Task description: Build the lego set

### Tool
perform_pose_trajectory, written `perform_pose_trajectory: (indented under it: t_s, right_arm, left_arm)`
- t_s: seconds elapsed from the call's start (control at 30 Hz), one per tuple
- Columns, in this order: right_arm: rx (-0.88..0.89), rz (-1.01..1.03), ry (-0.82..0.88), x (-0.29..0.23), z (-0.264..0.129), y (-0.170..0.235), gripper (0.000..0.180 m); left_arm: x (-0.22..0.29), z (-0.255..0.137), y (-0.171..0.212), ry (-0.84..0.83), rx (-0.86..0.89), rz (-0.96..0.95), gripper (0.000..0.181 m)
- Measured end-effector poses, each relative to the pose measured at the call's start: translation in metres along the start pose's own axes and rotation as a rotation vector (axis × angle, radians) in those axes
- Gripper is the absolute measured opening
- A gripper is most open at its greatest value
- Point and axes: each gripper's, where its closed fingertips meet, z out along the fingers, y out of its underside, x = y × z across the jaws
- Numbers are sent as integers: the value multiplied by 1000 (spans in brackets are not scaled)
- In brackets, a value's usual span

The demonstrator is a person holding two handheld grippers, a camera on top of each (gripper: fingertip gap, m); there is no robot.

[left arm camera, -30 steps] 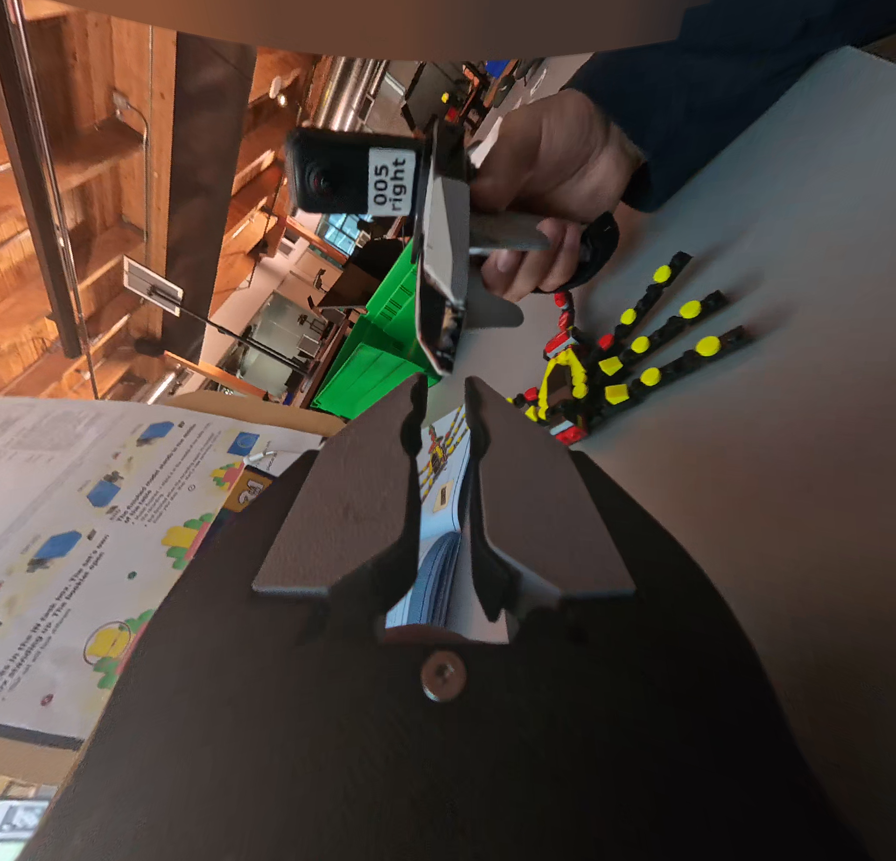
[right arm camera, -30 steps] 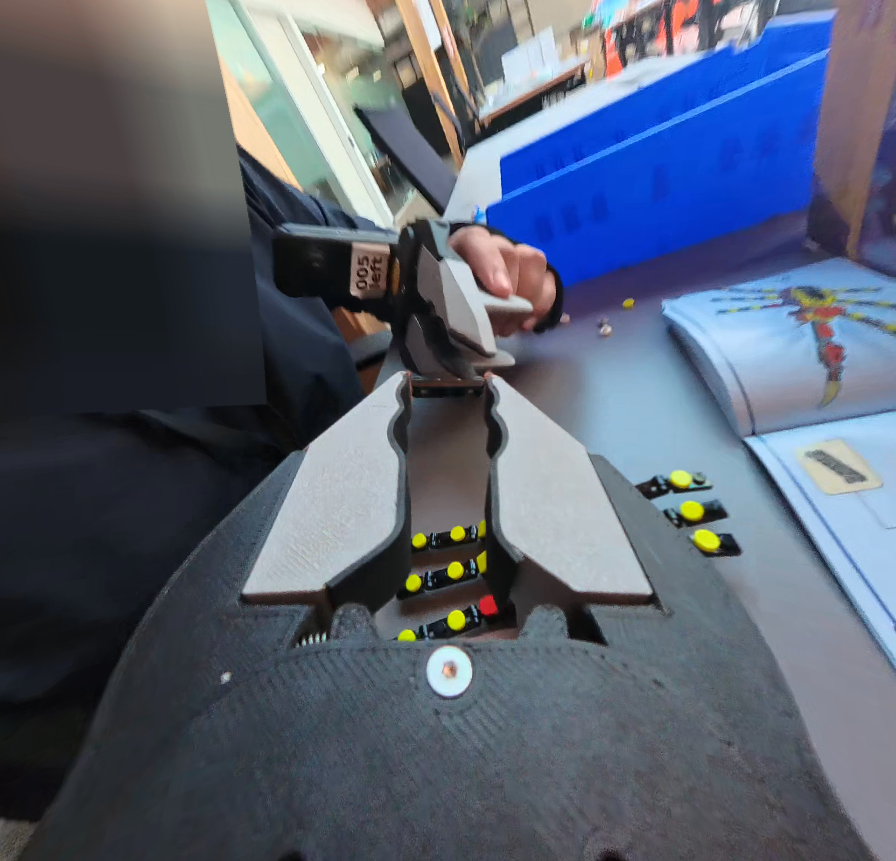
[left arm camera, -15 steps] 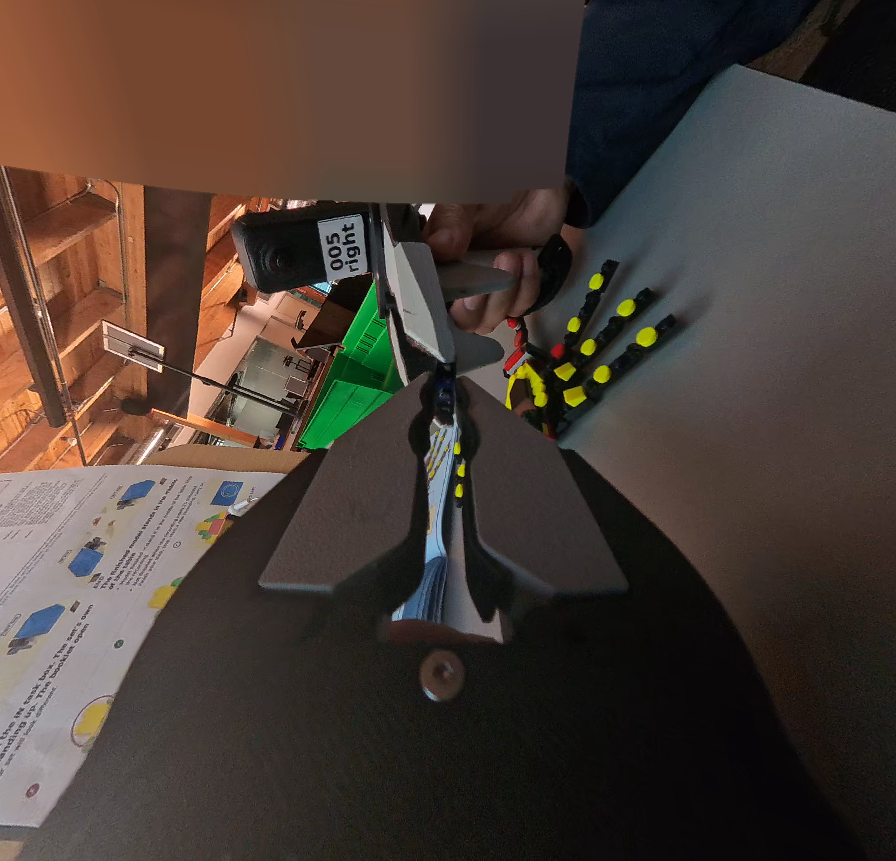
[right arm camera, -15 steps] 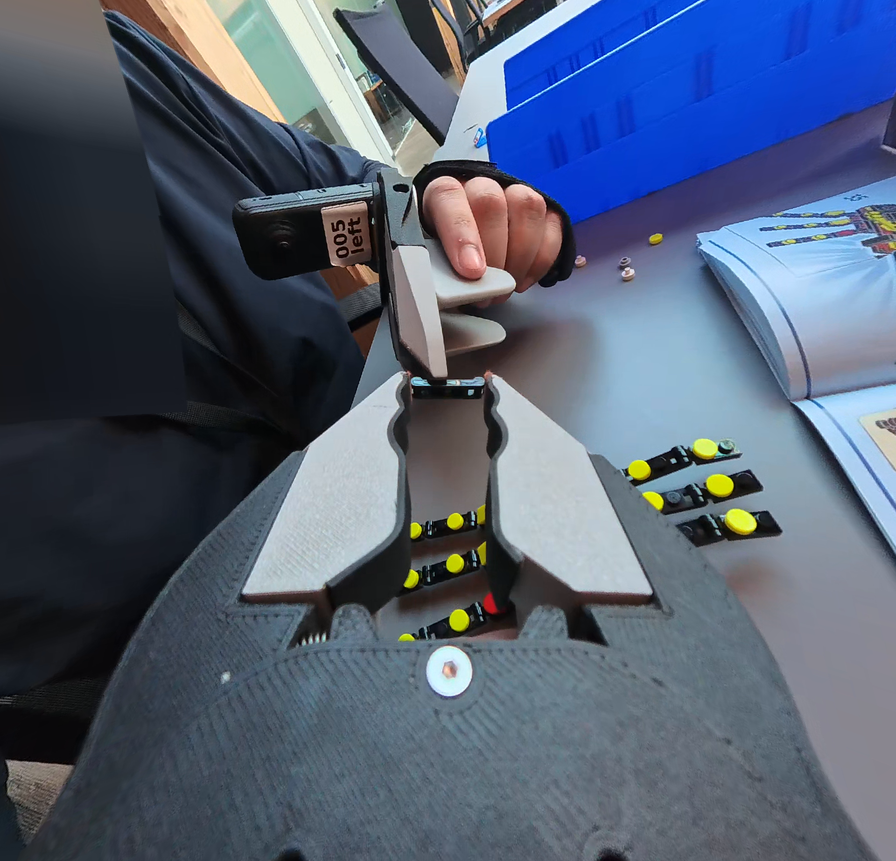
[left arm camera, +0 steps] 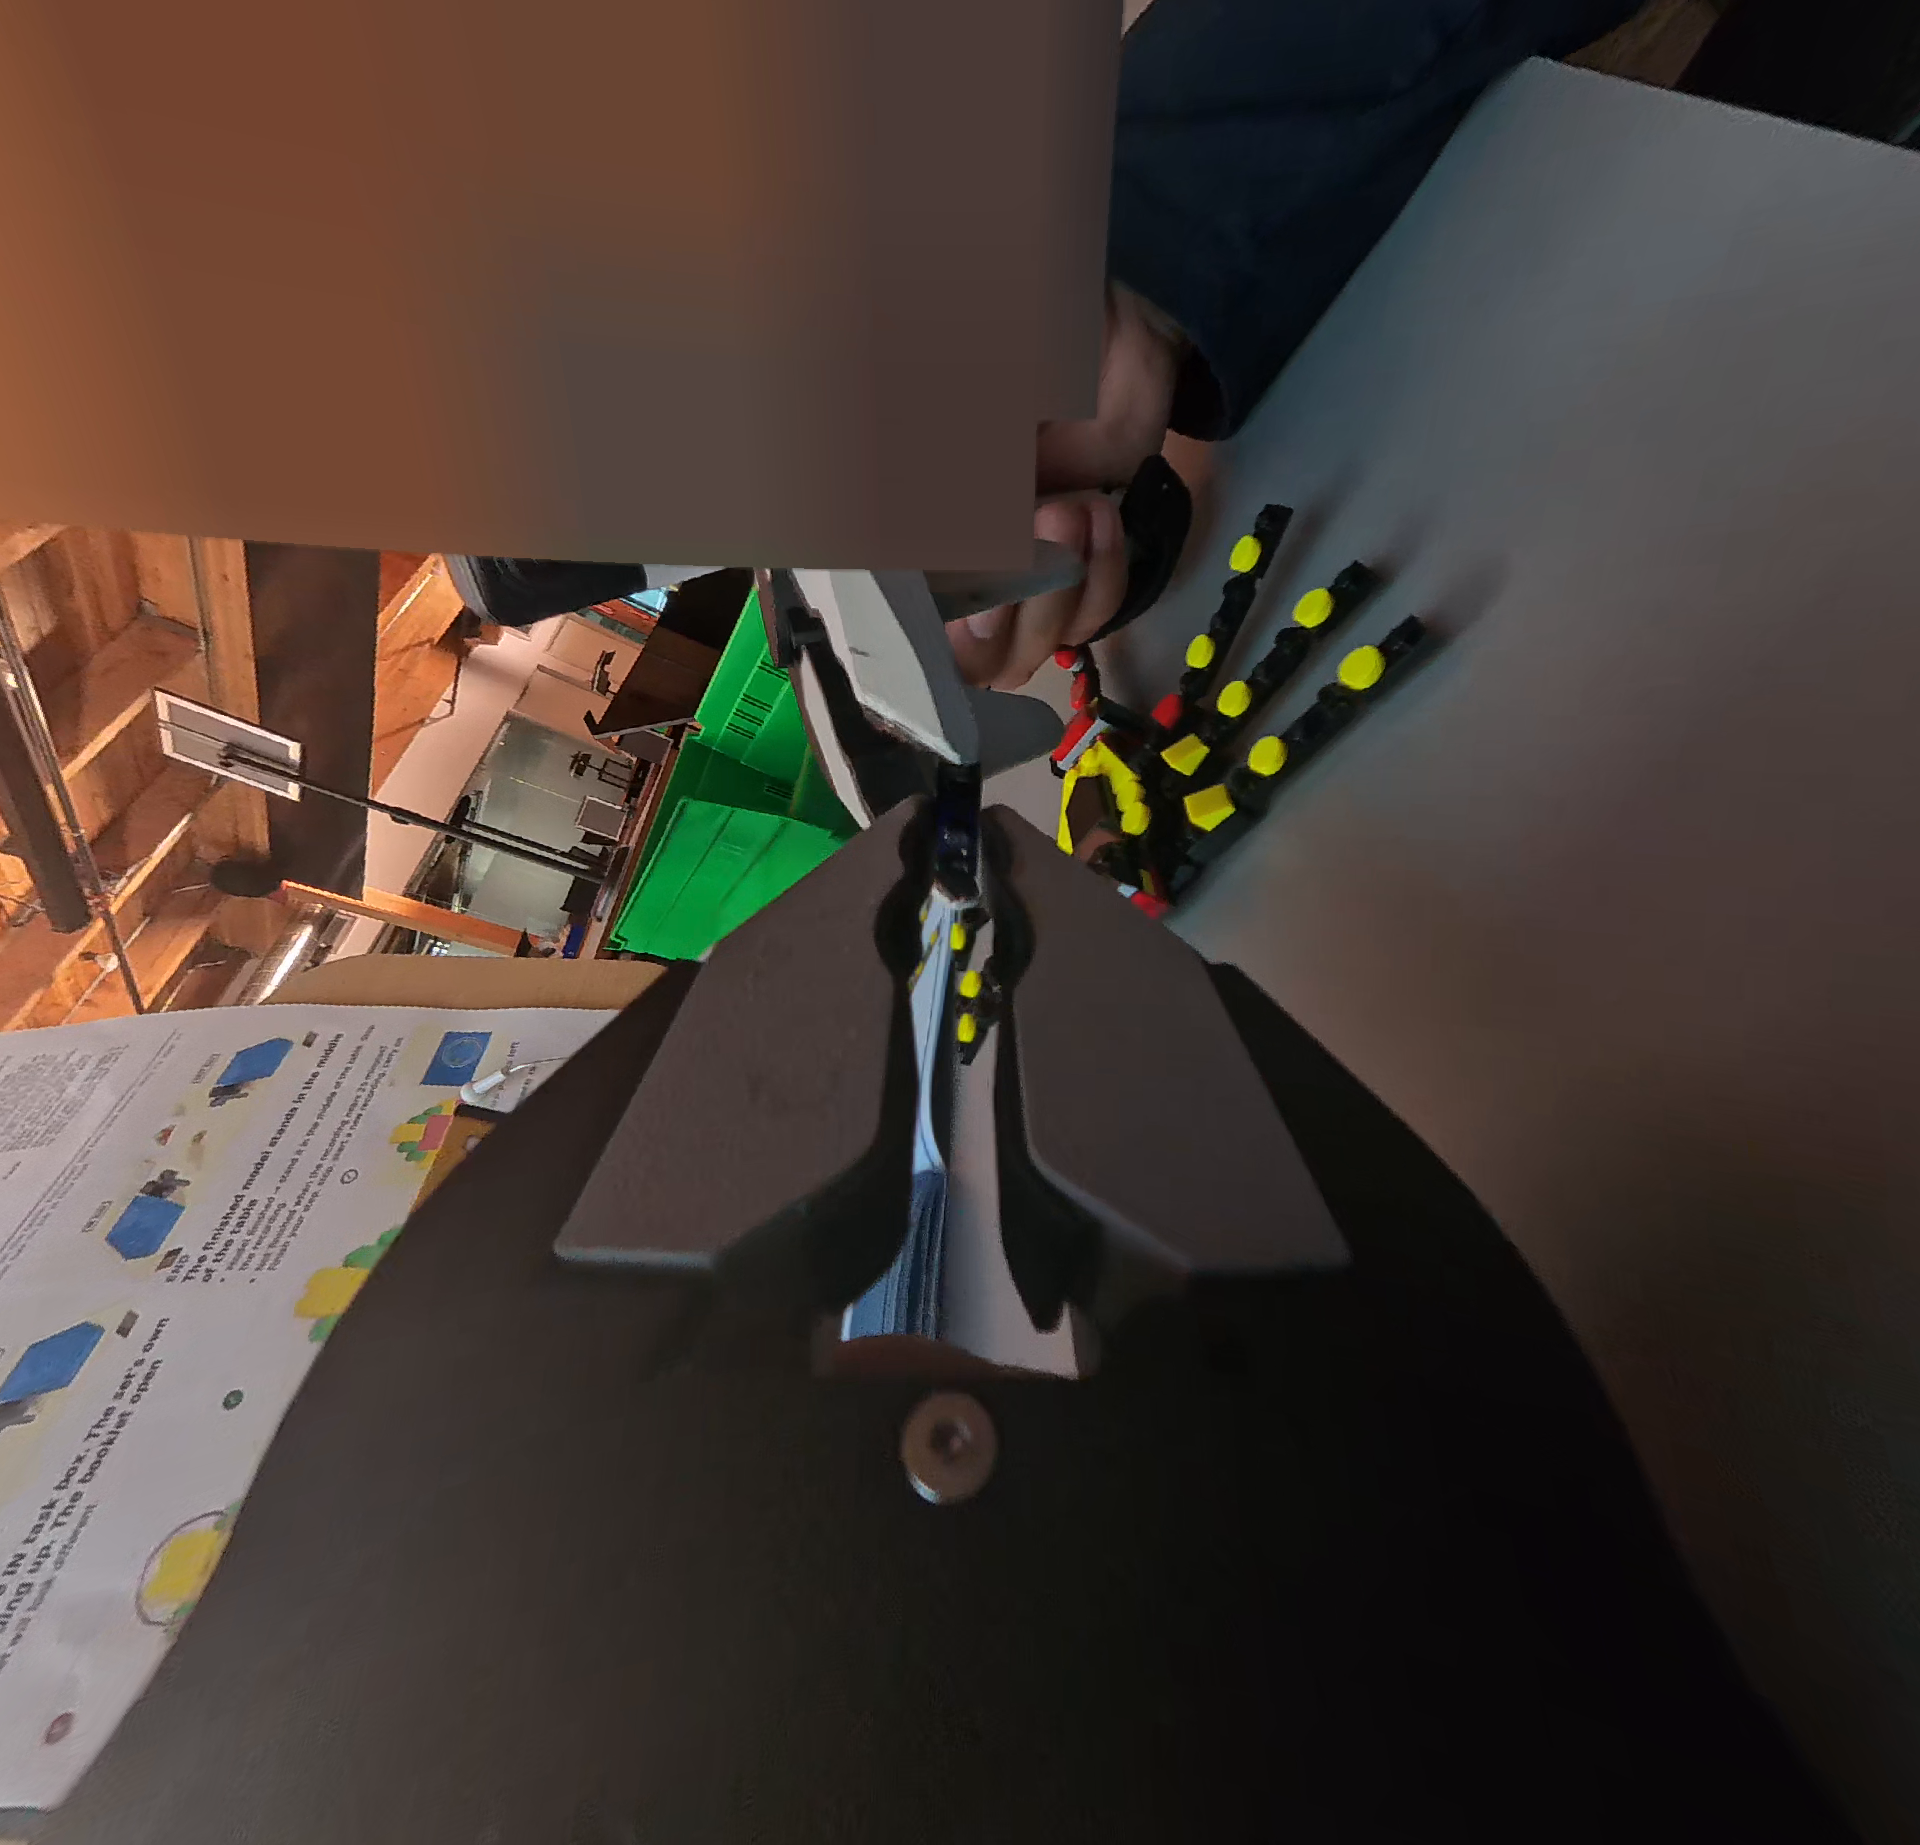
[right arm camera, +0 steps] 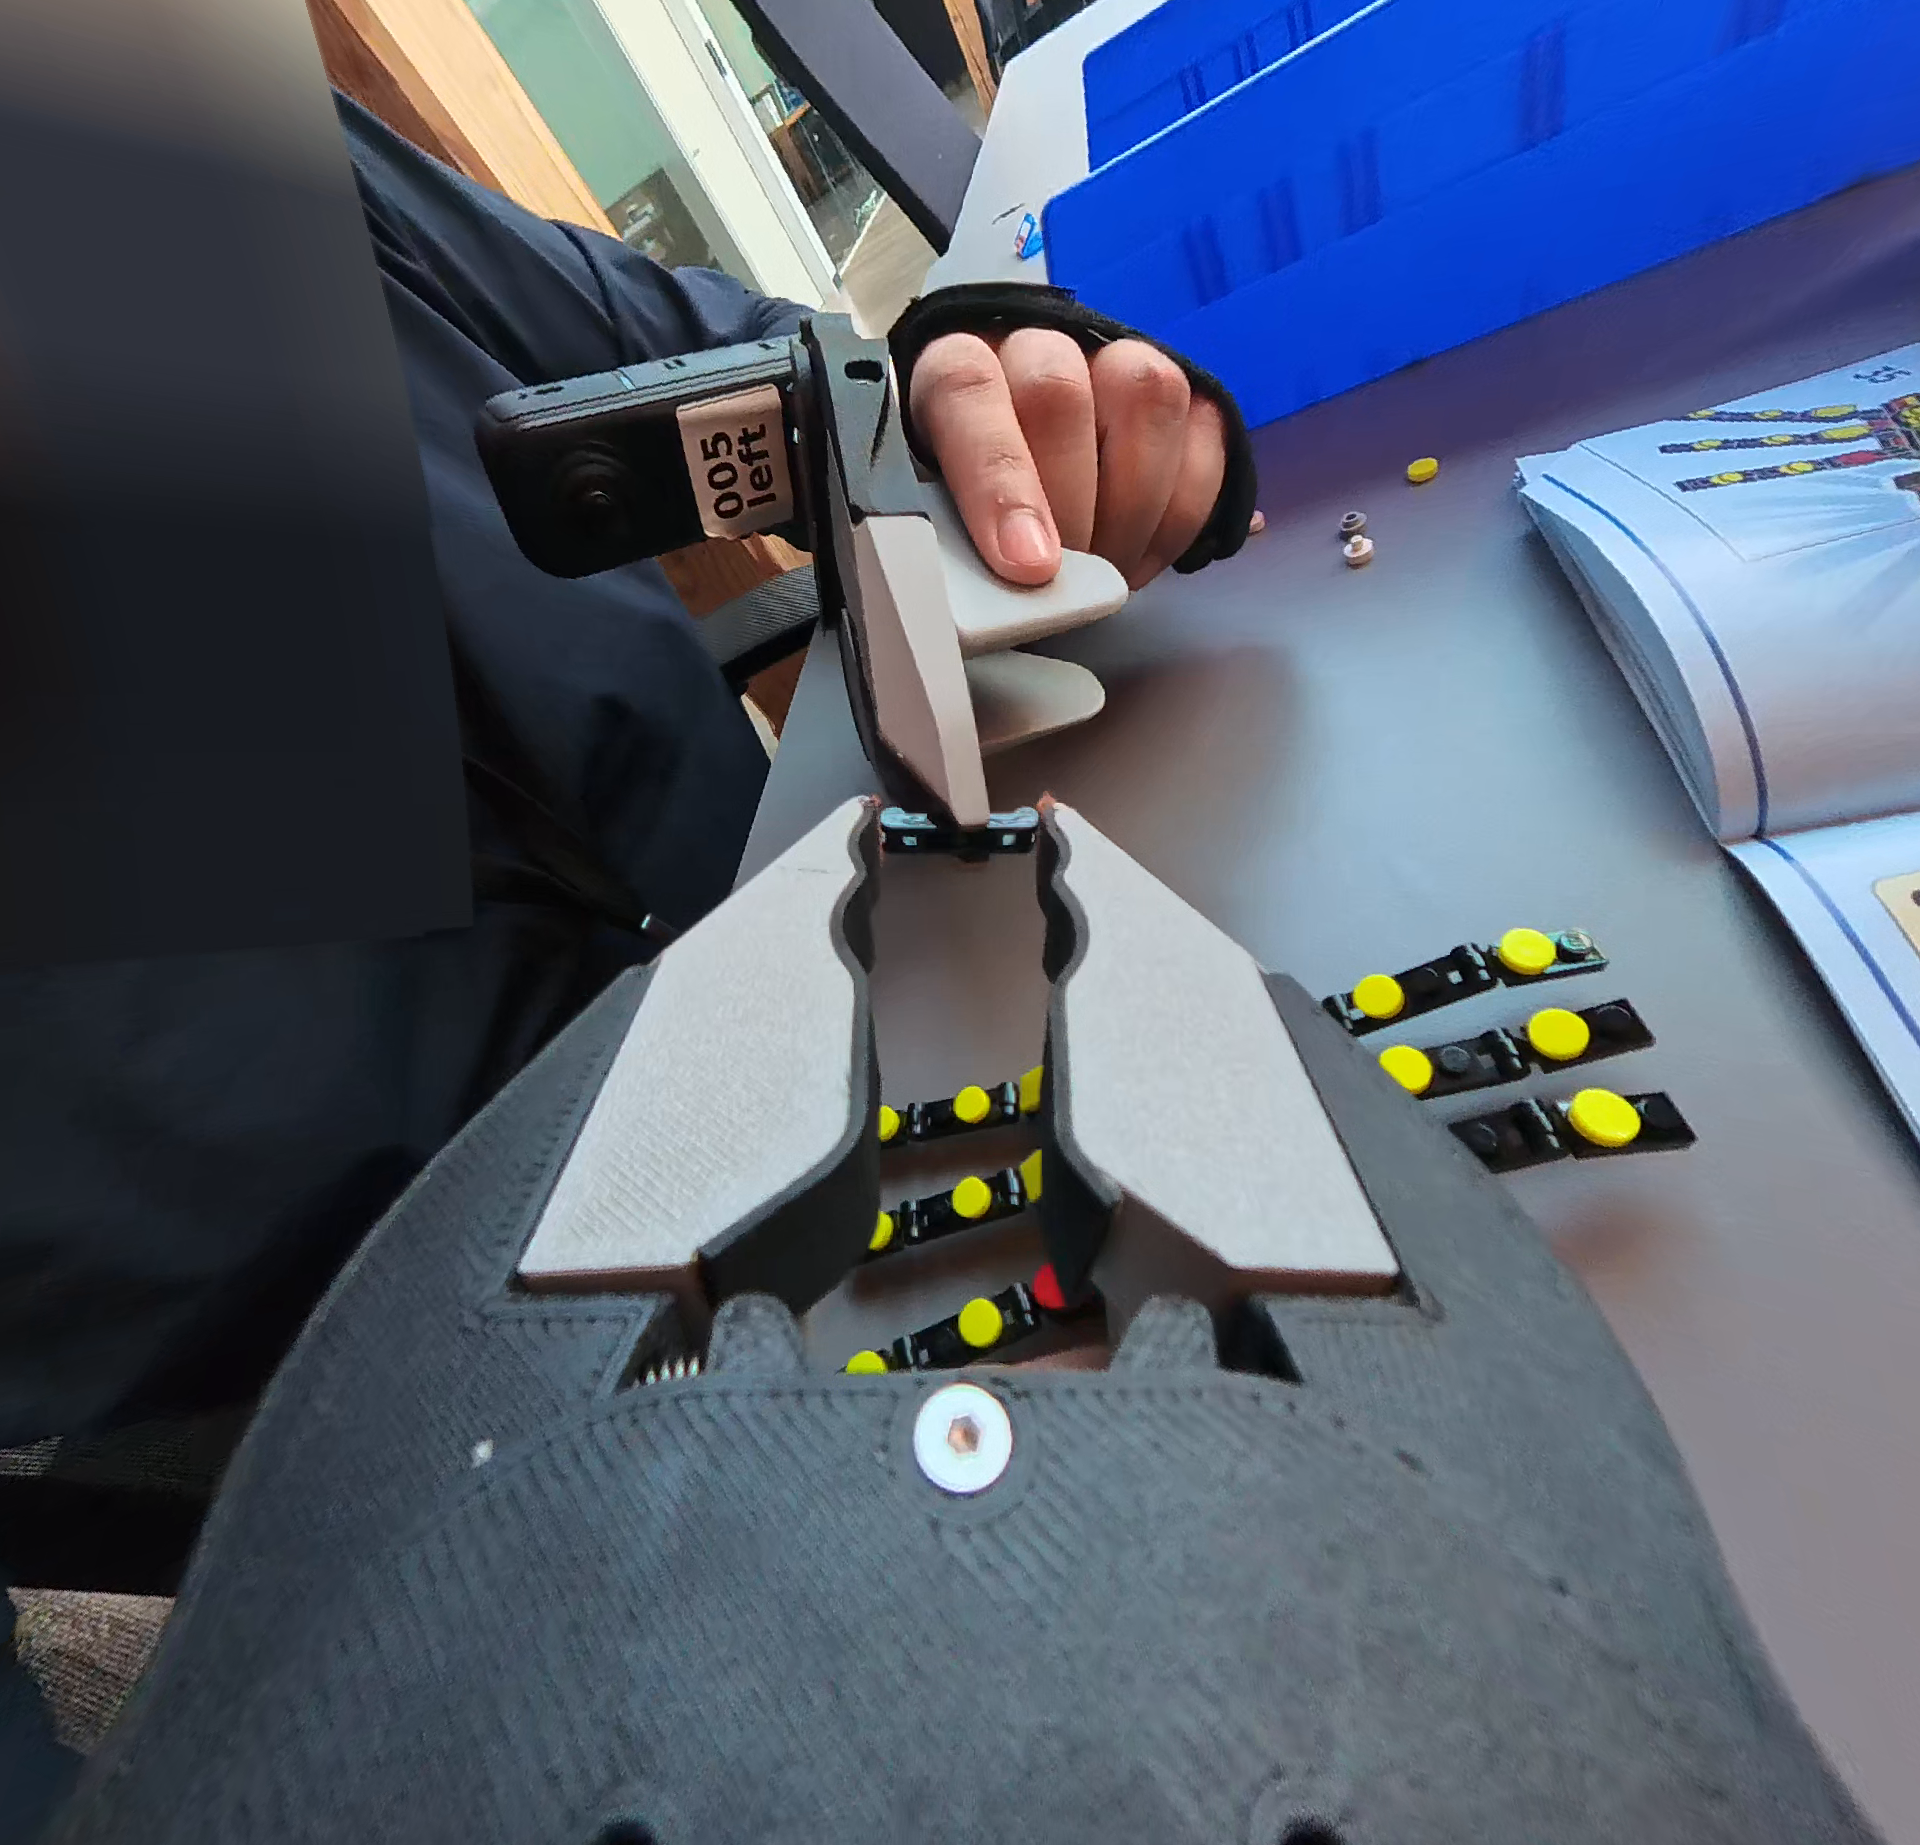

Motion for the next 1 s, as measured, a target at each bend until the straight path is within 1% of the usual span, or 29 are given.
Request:
perform_pose_trajectory:
  t_s: [0.1,0.17,0.23,0.3,0.4,0.53,0.6,0.67,0.83,0.97,1.0]
  right_arm:
    - [-9,5,36,6,-6,1,29]
    - [-27,-26,135,17,-19,3,32]
    - [-69,-85,220,22,-32,9,33]
    - [-120,-147,274,23,-42,19,33]
    - [-208,-158,319,28,-53,37,32]
    - [-340,-216,384,37,-54,53,29]
    - [-417,-242,408,41,-54,63,27]
    - [-443,-253,403,42,-53,67,27]
    - [-423,-256,395,42,-56,66,26]
    - [-406,-252,360,41,-49,67,26]
    - [-404,-254,354,40,-47,67,23]
  left_arm:
    - [-5,-3,4,0,14,-82,6]
    - [-8,-7,8,7,31,-136,6]
    - [-2,-12,6,56,72,-147,6]
    - [1,-16,10,62,59,-103,6]
    - [7,-17,14,64,25,17,6]
    - [16,-12,14,81,19,91,6]
    - [14,-11,13,77,37,49,6]
    - [8,-12,11,67,70,-35,6]
    - [-11,-21,2,60,198,-267,5]
    - [-18,-25,-1,64,255,-331,6]
    - [-18,-25,-2,65,263,-338,6]
